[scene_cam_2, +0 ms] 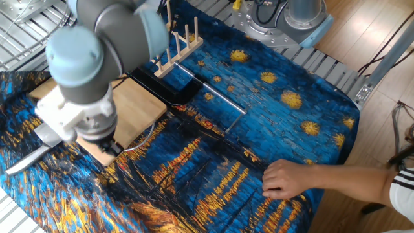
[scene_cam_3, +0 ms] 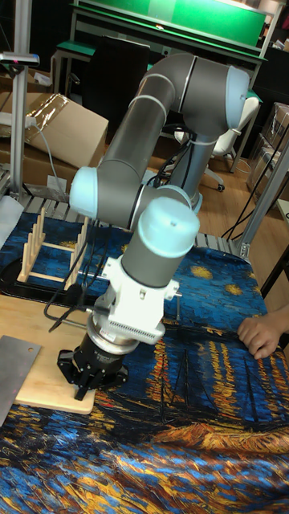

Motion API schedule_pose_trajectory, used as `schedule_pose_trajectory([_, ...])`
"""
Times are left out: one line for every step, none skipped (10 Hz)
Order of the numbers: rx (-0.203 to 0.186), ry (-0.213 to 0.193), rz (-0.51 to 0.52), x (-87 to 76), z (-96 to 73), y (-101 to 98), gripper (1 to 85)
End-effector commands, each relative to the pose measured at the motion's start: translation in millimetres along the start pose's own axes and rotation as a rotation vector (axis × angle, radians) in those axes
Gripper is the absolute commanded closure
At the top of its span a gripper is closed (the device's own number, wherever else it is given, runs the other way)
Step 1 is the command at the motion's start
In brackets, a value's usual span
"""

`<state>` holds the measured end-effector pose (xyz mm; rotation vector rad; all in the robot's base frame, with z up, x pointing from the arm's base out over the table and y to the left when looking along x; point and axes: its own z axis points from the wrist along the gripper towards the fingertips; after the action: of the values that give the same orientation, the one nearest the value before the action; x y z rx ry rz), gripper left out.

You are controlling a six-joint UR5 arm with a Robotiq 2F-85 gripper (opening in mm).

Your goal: Put the knife on the knife rack

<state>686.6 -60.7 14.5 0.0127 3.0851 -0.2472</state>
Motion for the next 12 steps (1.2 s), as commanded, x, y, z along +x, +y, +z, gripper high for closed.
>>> schedule_pose_trajectory([-0.101, 0.063, 0.110, 8.9, 8.7, 25.4, 84.7])
schedule_pose_trajectory([-0.073, 0.072, 0.122, 11.6, 9.1, 18.7, 84.3])
schedule_pose_trajectory([-0.070, 0.086, 0.146, 15.2, 8.9, 18.2, 84.7])
schedule_pose_trajectory([-0.052, 0.104, 0.161, 19.9, 8.7, 14.2, 84.7])
schedule_pose_trajectory([-0.050, 0.107, 0.159, 20.7, 8.7, 13.7, 84.7])
schedule_pose_trajectory([0.000, 0.114, 0.143, 23.7, 8.8, 0.6, 84.7])
schedule_pose_trajectory([-0.055, 0.063, 0.134, 9.6, 9.6, 13.9, 84.7])
schedule_pose_trajectory([-0.018, 0.066, 0.118, 11.1, 9.9, 4.3, 84.7])
schedule_pose_trajectory([-0.028, 0.059, 0.115, 9.2, 9.9, 6.7, 84.7])
schedule_pose_trajectory([-0.025, 0.059, 0.109, 9.2, 9.9, 5.9, 84.7])
schedule_pose_trajectory([-0.026, 0.053, 0.109, 7.6, 10.0, 6.0, 84.7])
schedule_pose_trajectory([-0.044, 0.051, 0.114, 6.8, 9.9, 10.8, 84.3])
